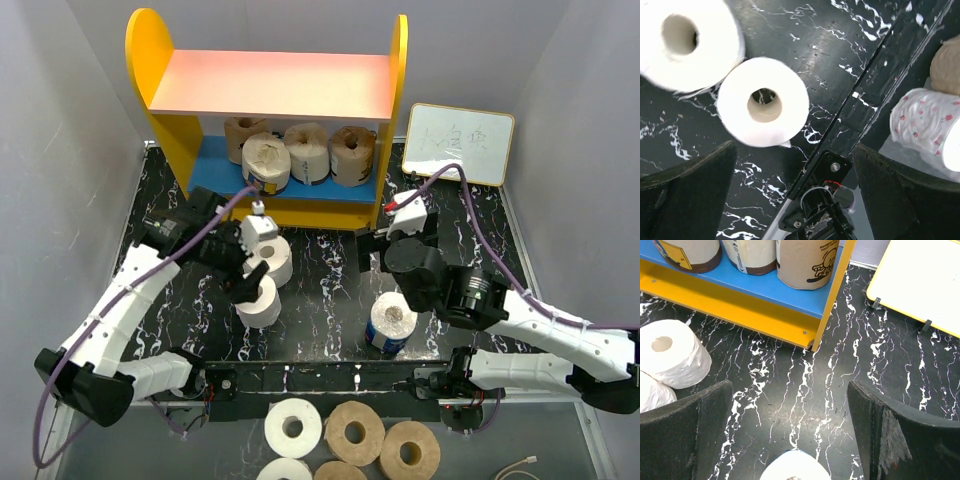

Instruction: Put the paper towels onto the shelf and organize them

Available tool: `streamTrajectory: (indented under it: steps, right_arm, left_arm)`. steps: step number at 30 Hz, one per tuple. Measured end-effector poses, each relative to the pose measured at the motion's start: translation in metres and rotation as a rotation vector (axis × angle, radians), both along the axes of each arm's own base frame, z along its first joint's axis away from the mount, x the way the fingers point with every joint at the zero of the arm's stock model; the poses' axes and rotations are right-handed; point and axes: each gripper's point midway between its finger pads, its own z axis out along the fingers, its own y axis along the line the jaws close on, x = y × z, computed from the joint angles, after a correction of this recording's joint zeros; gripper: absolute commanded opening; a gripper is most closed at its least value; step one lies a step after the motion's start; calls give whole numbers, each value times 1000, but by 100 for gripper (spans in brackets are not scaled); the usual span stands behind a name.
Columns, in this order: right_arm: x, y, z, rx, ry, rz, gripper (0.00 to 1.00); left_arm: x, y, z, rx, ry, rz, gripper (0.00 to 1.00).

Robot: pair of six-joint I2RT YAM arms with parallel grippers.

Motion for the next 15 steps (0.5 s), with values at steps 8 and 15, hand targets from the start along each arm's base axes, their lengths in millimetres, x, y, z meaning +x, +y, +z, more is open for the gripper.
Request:
streamTrajectory:
  steps: [8, 15]
  right_arm:
    - [11, 23, -33, -104, 54, -22, 98]
    - [14, 22, -29, -71, 47, -30, 98]
  left_arm:
    - [-26, -6, -41, 213, -36, -122, 98]
    - [-11, 5, -59, 339, -150, -100, 96]
